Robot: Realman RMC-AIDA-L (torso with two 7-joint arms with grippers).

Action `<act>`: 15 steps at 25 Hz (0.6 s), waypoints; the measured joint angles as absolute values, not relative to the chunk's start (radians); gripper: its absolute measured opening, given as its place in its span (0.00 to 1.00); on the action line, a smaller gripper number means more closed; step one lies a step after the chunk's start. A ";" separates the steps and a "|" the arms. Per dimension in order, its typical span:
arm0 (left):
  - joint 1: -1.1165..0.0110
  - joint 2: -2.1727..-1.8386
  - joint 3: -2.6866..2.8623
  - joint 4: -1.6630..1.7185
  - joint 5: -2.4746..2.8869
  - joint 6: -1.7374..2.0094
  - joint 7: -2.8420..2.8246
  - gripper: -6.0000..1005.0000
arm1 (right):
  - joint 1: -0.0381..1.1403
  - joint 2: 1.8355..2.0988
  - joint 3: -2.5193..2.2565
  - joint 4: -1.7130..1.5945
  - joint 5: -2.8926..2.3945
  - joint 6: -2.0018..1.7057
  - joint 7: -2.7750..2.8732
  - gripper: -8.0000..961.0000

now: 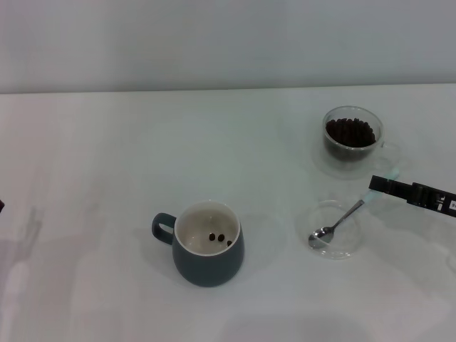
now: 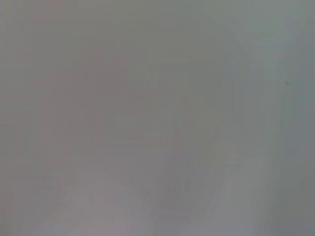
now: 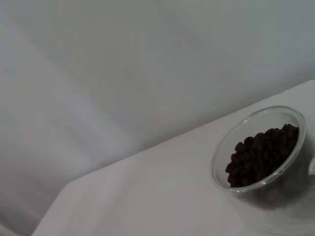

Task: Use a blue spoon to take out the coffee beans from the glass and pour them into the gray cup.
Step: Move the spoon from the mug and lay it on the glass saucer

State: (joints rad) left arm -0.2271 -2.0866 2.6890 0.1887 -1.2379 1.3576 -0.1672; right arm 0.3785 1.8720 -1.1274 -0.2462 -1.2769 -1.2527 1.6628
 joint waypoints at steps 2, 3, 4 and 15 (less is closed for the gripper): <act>-0.227 -2.086 2.689 0.189 -1.238 1.358 -0.167 0.88 | 0.380 1.874 -1.127 -0.246 -1.277 -1.242 1.669 0.15; -0.227 -2.086 2.689 0.189 -1.238 1.358 -0.167 0.88 | 0.381 1.876 -1.127 -0.247 -1.279 -1.236 1.672 0.15; -0.228 -2.086 2.689 0.189 -1.238 1.358 -0.167 0.88 | 0.382 1.877 -1.127 -0.247 -1.282 -1.228 1.676 0.15; -0.234 -2.085 2.689 0.189 -1.238 1.358 -0.167 0.88 | 0.389 1.884 -1.124 -0.247 -1.301 -1.177 1.688 0.30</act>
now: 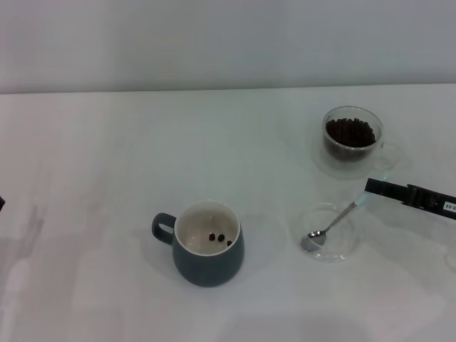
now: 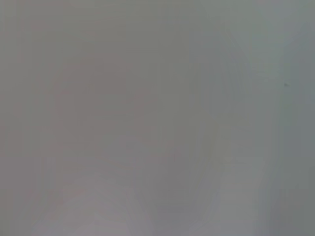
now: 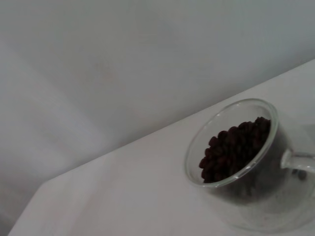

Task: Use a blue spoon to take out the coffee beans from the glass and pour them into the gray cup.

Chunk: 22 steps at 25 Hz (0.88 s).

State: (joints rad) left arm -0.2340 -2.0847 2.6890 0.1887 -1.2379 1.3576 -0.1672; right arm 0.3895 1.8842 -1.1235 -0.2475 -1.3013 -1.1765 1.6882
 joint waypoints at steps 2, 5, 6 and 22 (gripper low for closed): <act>-0.234 -2.085 2.689 0.189 -1.238 1.358 -0.167 0.88 | 0.388 1.885 -1.122 -0.248 -1.301 -1.169 1.688 0.31; -0.235 -2.085 2.689 0.189 -1.239 1.358 -0.167 0.88 | 0.387 1.885 -1.120 -0.248 -1.298 -1.156 1.688 0.32; -0.235 -2.085 2.689 0.188 -1.239 1.358 -0.167 0.88 | 0.386 1.885 -1.119 -0.250 -1.297 -1.153 1.688 0.32; -0.231 -2.085 2.689 0.186 -1.261 1.358 -0.167 0.88 | 0.294 1.977 -0.630 -0.348 -1.285 -1.154 1.199 0.61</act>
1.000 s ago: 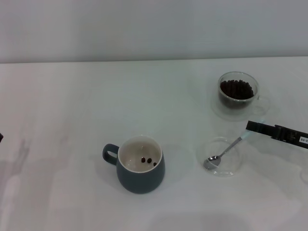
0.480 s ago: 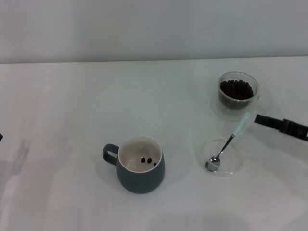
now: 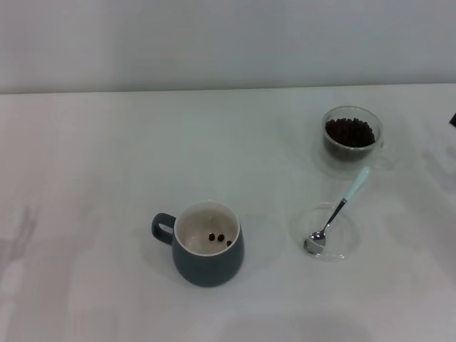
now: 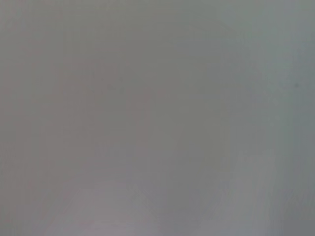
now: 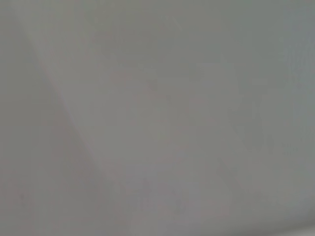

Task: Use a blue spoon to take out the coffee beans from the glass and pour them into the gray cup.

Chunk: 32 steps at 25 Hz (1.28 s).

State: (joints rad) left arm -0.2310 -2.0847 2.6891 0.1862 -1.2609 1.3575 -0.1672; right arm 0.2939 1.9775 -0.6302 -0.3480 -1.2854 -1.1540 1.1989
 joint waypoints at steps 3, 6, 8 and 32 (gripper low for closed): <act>-0.232 -2.085 2.689 0.186 -1.271 1.357 -0.167 0.88 | 0.307 2.006 -0.524 -0.312 -1.262 -1.156 0.928 0.64; -0.232 -2.086 2.689 0.188 -1.276 1.356 -0.167 0.88 | 0.336 2.007 -0.481 -0.216 -1.159 -1.157 0.653 0.66; -0.233 -2.086 2.689 0.189 -1.278 1.356 -0.168 0.88 | 0.354 2.009 -0.477 -0.148 -1.055 -1.165 0.458 0.68; -0.260 -2.086 2.689 0.193 -1.345 1.313 -0.226 0.88 | 0.391 2.013 -0.462 -0.001 -0.836 -1.175 0.162 0.91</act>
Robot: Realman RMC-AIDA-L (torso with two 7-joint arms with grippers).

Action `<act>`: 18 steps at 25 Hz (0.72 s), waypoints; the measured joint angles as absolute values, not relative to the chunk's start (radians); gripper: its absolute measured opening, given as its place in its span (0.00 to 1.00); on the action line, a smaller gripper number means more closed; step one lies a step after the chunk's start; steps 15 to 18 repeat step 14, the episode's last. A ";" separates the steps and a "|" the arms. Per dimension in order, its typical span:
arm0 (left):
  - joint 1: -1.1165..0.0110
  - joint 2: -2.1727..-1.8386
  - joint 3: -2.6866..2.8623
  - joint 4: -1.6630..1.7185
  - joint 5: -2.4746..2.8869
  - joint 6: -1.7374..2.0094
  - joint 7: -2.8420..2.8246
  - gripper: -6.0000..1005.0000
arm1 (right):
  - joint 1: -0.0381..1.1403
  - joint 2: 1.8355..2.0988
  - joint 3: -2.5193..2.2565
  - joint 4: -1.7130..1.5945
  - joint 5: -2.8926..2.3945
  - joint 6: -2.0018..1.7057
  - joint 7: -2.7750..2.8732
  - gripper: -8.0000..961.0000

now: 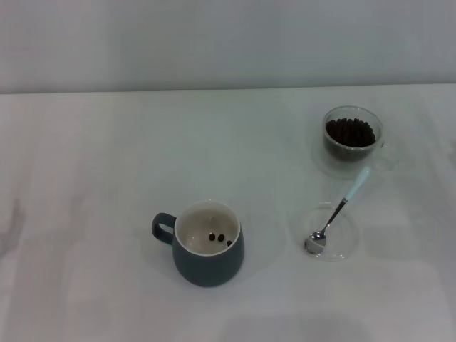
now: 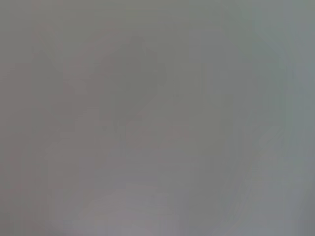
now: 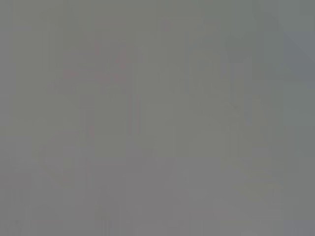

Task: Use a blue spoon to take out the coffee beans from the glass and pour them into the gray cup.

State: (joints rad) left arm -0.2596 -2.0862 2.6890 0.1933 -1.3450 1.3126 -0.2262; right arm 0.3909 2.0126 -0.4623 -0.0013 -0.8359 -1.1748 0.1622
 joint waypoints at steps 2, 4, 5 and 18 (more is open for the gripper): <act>-0.264 -2.085 2.689 0.193 -1.347 1.312 -0.226 0.88 | 0.391 2.013 -0.460 0.006 -0.836 -1.175 0.162 0.91; -0.270 -2.085 2.689 0.193 -1.351 1.311 -0.226 0.88 | 0.391 2.013 -0.460 0.014 -0.836 -1.175 0.160 0.91; -0.270 -2.085 2.689 0.193 -1.351 1.311 -0.226 0.88 | 0.391 2.013 -0.460 0.014 -0.836 -1.175 0.160 0.91; -0.267 -2.088 2.690 0.214 -1.351 1.309 -0.228 0.88 | 0.386 2.013 -0.458 0.039 -0.836 -1.175 0.162 0.91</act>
